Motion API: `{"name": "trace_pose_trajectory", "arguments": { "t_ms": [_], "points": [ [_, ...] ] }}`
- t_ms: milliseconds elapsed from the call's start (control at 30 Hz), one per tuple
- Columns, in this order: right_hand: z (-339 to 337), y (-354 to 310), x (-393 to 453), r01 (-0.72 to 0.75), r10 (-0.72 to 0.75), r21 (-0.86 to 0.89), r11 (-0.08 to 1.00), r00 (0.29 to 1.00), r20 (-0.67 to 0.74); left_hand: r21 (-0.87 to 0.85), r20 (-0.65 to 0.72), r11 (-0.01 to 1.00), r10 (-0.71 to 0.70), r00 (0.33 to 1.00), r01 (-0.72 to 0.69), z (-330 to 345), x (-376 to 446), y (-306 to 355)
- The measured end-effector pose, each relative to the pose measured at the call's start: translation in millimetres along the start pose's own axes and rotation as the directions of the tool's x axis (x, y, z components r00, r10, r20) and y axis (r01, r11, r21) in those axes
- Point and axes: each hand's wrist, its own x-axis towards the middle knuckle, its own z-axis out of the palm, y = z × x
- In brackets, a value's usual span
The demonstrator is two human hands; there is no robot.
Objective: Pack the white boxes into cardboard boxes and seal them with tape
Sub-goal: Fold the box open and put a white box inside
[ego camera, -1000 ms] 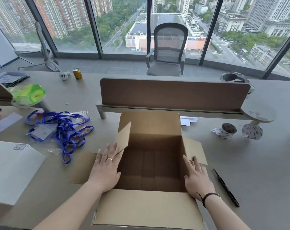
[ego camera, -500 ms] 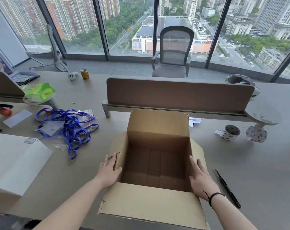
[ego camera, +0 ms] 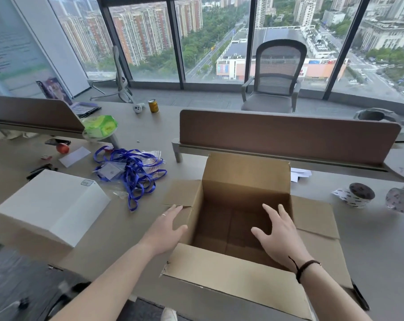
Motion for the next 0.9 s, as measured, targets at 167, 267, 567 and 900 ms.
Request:
{"name": "trace_pose_trajectory", "arguments": {
  "t_ms": [167,267,567,900],
  "points": [
    [10.1,-41.8,-1.8,0.07,-0.077,0.083,0.994,0.992,0.096,-0.052,-0.027,0.999,-0.008,1.0,0.007,-21.7,-8.8,-9.4],
    [20.1,-71.6,2.7,0.088,-0.098,0.082,0.993,0.987,0.129,-0.118,-0.046,0.993,-0.031,0.998,0.025,-36.4,-5.9,-23.4],
    [99.8,-208.3,42.9,0.119,-0.128,0.051,0.992,0.967,0.22,-0.213,-0.067,0.976,-0.063,0.996,0.047,-119.6,23.1,-115.3],
    [255.9,-404.9,96.1,0.121,-0.134,0.058,0.991,0.911,0.391,-0.203,-0.23,0.961,-0.235,0.944,0.19,-271.6,71.1,-309.8]
  ]
}}
